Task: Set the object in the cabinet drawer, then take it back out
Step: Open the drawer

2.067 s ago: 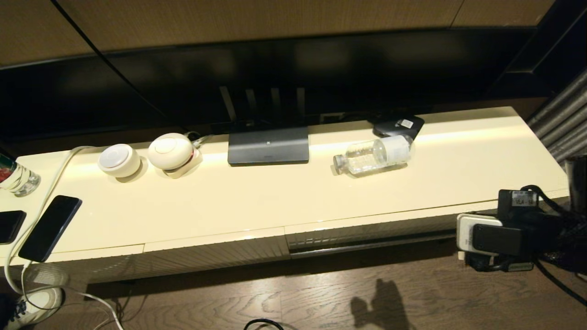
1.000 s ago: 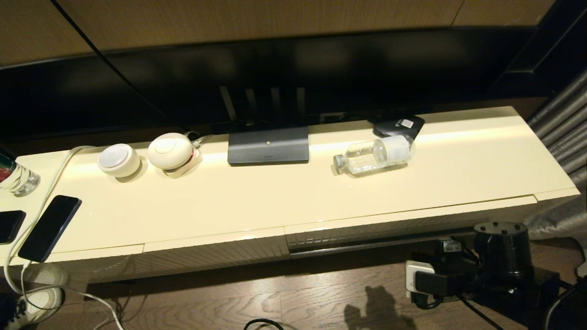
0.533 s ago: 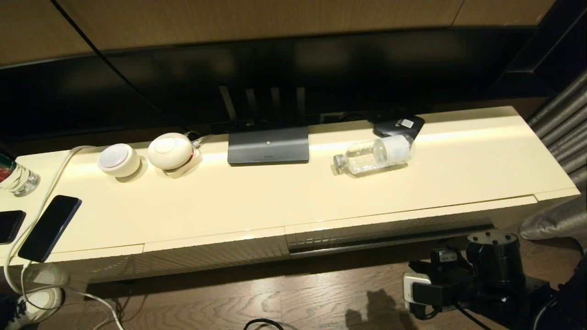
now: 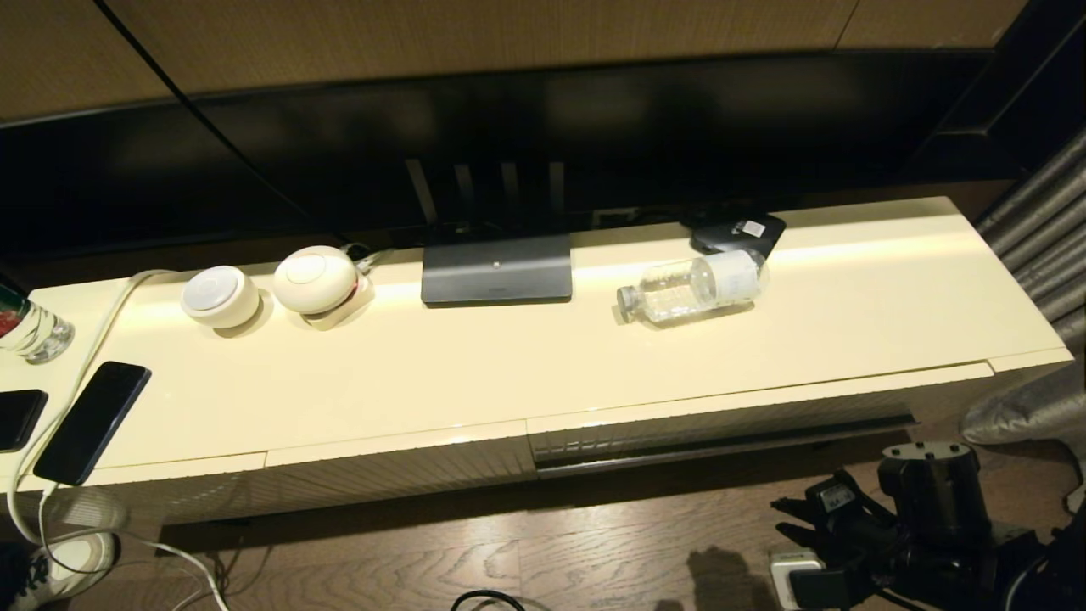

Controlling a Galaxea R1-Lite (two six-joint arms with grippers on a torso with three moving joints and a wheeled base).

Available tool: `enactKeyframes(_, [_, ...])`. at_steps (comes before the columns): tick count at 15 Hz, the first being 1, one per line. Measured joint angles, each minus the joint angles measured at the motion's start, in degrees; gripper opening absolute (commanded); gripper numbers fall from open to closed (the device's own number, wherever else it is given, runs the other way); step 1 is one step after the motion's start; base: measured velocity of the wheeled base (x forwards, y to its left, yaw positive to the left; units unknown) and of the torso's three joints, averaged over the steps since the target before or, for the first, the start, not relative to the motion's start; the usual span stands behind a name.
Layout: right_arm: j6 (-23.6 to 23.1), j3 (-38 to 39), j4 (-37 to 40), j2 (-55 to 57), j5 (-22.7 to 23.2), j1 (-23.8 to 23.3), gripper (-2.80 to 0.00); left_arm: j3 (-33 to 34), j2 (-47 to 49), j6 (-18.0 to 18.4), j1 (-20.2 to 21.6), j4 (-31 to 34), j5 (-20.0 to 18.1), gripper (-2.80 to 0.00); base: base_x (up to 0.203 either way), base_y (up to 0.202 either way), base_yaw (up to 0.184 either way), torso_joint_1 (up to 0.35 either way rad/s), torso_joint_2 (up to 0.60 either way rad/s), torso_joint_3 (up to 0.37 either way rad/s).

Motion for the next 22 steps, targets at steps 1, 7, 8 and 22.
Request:
enactKeyframes(1, [-0.26,0.10,0.10,0.39,-0.05,-0.33,0.00,0.00,0.00,0.02,0.00,-0.01,0.00,-2.80,0.000,0.000,0.000,0.000,0.00,0.000])
enactKeyframes(7, [-4.96,0.43,0.20,1.50,0.45,-2.83,0.00,0.00,0.00,0.00,0.05,0.00,-0.02,-2.80,0.000,0.000,0.000,0.000,0.00,0.000])
enactKeyframes(8, [-5.15,0.43,0.17,2.06,0.42,-3.05,0.00,0.00,0.00,-0.02,0.05,0.00,0.00,-2.80,0.000,0.000,0.000,0.000,0.00,0.000])
enactKeyframes(22, [-1.65,-6.04,0.04,10.76,-0.64,-3.30,0.00,0.00,0.00,0.00,0.00,-0.02,0.00,-2.80,0.000,0.000,0.000,0.000,0.00,0.000])
